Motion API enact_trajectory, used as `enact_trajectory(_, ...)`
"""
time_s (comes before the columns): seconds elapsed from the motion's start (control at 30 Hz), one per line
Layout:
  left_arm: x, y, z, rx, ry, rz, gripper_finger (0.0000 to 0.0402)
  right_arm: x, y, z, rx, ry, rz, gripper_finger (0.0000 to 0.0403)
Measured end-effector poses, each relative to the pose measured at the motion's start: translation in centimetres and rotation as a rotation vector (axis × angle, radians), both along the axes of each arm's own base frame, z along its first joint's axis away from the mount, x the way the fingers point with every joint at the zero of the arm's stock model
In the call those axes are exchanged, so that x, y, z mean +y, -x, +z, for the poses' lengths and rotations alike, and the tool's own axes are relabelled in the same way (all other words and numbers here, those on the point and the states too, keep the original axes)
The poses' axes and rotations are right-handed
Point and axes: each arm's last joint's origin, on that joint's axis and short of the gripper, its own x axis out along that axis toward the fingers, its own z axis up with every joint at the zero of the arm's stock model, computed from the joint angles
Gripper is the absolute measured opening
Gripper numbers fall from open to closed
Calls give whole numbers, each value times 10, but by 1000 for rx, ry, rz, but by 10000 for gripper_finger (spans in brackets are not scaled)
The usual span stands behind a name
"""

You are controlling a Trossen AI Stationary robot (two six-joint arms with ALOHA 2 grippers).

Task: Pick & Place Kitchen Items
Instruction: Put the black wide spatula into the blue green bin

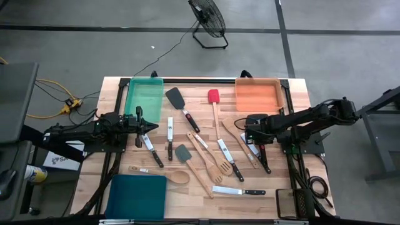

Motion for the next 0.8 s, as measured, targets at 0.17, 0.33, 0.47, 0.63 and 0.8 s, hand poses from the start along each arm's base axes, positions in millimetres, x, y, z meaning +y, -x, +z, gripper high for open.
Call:
enact_trajectory(0.17, 0, 0, 0, 0, 0, 1, 0, 0, -1, 0, -10, -1, 24, 63)
enact_trajectory(0.33, 0, 0, 0, 0, 0, 0, 0, 0, 0, 1, -26, -1, 28, 63)
enact_trajectory(0.47, 0, 0, 0, 0, 0, 1, 0, -1, 2, 6, -59, 21, 33, 63)
enact_trajectory(0.63, 0, 0, 0, 0, 0, 1, 0, 1, -3, 22, -143, 80, 63, 63)
enact_trajectory(0.8, 0, 0, 0, 0, 0, 0, 0, 4, -12, 42, -235, 174, 101, 63)
